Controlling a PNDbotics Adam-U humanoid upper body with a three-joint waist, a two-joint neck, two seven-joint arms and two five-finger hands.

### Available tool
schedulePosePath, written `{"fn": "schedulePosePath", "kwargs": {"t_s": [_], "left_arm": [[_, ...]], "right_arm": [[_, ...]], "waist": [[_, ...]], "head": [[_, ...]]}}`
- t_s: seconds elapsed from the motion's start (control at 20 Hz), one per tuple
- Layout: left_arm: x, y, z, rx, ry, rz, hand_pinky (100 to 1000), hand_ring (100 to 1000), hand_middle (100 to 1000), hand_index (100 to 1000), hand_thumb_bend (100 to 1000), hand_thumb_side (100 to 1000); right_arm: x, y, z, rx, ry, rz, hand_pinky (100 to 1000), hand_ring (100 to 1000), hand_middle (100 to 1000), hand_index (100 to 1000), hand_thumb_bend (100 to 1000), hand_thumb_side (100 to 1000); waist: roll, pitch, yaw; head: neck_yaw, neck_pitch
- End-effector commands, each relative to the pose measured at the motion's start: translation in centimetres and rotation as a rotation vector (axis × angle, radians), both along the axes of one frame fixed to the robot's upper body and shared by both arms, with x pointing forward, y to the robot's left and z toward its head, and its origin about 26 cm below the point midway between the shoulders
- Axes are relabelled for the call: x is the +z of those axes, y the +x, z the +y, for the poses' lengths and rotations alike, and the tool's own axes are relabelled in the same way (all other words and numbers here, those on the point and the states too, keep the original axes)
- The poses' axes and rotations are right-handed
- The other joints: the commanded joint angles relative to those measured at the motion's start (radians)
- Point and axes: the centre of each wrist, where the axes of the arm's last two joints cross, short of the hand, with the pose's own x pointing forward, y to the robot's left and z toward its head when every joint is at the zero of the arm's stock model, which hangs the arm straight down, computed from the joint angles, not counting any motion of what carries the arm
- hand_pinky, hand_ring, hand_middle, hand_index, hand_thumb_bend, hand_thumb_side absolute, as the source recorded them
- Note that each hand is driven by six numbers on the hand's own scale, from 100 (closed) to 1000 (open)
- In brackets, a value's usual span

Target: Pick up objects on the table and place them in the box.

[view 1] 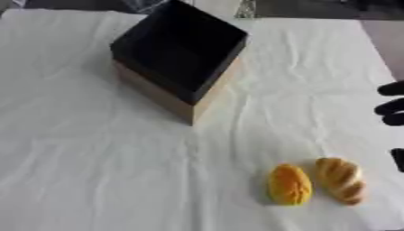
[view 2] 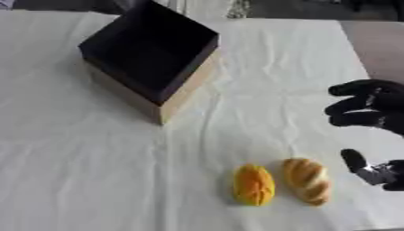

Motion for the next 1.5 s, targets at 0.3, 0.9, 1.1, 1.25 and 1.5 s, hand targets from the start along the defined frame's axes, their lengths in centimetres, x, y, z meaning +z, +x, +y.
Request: {"fn": "schedulePosePath", "kwargs": {"t_s": [0.3, 0.9, 1.1, 1.25, 1.5], "left_arm": [[0.6, -0.5, 0.3, 0.014, 0.021, -0.01, 843, 801, 784, 908, 362, 498], [0.2, -0.5, 0.2, 0.003, 0.018, 0.008, 843, 801, 783, 907, 354, 508], [0.2, -0.4, 0.2, -0.002, 0.017, 0.013, 843, 800, 783, 907, 351, 510], [0.1, -0.4, 0.1, -0.005, 0.016, 0.016, 843, 800, 782, 907, 351, 512], [-0.1, -0.4, 0.1, -0.009, 0.01, 0.022, 843, 800, 782, 907, 347, 517]], "right_arm": [[1.9, 0.5, 1.2, 0.049, -0.1, -0.012, 860, 910, 771, 853, 100, 315], [0.1, 0.3, 1.5, -0.077, -0.26, 0.127, 892, 947, 720, 868, 288, 365], [-0.6, 0.2, 1.6, -0.128, -0.3, 0.201, 913, 962, 694, 865, 434, 222], [-1.0, 0.1, 1.7, -0.155, -0.316, 0.249, 928, 971, 694, 869, 443, 100], [-1.3, 0.2, 1.9, -0.205, -0.281, 0.29, 936, 977, 691, 878, 430, 242]], "waist": [[0.008, -0.016, 0.0], [0.008, -0.015, 0.003], [0.008, -0.016, 0.005], [0.008, -0.015, 0.006], [0.01, -0.014, 0.006]], "head": [[0.0, -0.002], [0.019, 0.002], [0.021, 0.0], [0.021, 0.0], [0.02, -0.003]]}}
